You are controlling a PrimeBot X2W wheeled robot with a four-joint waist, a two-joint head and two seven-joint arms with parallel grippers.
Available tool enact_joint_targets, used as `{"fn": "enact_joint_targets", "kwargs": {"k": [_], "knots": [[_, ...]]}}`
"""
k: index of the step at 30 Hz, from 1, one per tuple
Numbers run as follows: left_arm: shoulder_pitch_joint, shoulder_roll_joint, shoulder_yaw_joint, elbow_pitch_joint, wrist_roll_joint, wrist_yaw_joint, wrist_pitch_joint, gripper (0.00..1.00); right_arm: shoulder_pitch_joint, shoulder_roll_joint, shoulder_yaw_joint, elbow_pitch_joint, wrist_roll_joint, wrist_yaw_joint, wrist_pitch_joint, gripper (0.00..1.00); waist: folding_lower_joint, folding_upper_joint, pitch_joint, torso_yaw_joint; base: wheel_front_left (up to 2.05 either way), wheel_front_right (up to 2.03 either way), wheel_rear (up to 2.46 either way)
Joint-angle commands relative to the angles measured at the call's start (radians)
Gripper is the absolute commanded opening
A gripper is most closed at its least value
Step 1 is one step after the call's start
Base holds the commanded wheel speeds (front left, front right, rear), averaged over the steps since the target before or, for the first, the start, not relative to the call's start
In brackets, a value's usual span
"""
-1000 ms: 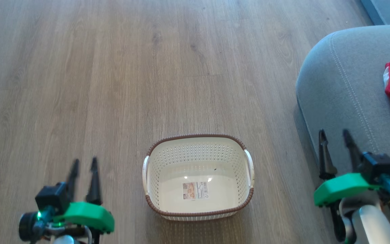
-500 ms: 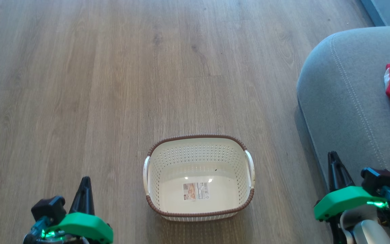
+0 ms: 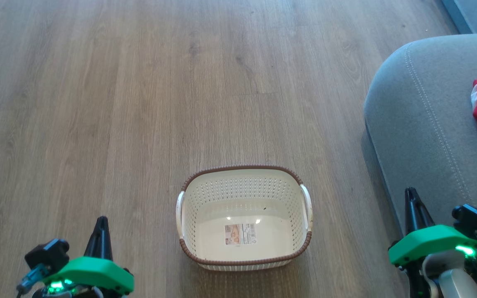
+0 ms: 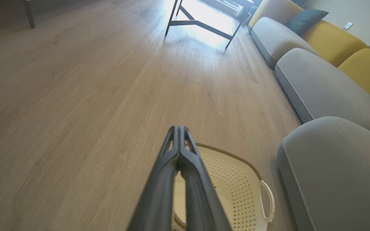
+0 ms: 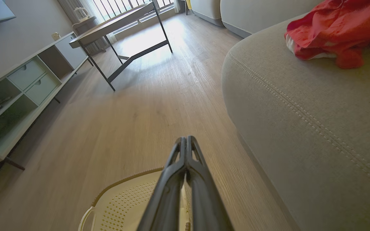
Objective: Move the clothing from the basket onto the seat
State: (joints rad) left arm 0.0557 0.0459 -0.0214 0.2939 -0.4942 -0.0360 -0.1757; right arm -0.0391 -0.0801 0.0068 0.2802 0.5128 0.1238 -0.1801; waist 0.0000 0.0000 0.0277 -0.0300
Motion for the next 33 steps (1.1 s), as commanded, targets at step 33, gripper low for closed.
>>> {"fn": "enact_joint_targets", "kwargs": {"k": [33], "knots": [[-0.09,0.002,0.056,-0.04,-0.378,-0.036,0.097,0.0,-0.053,0.007,-0.043,-0.034,0.372,0.003,0.1,0.0,0.0,0.0,-0.008,0.01,0.0,0.0,0.0]]}}
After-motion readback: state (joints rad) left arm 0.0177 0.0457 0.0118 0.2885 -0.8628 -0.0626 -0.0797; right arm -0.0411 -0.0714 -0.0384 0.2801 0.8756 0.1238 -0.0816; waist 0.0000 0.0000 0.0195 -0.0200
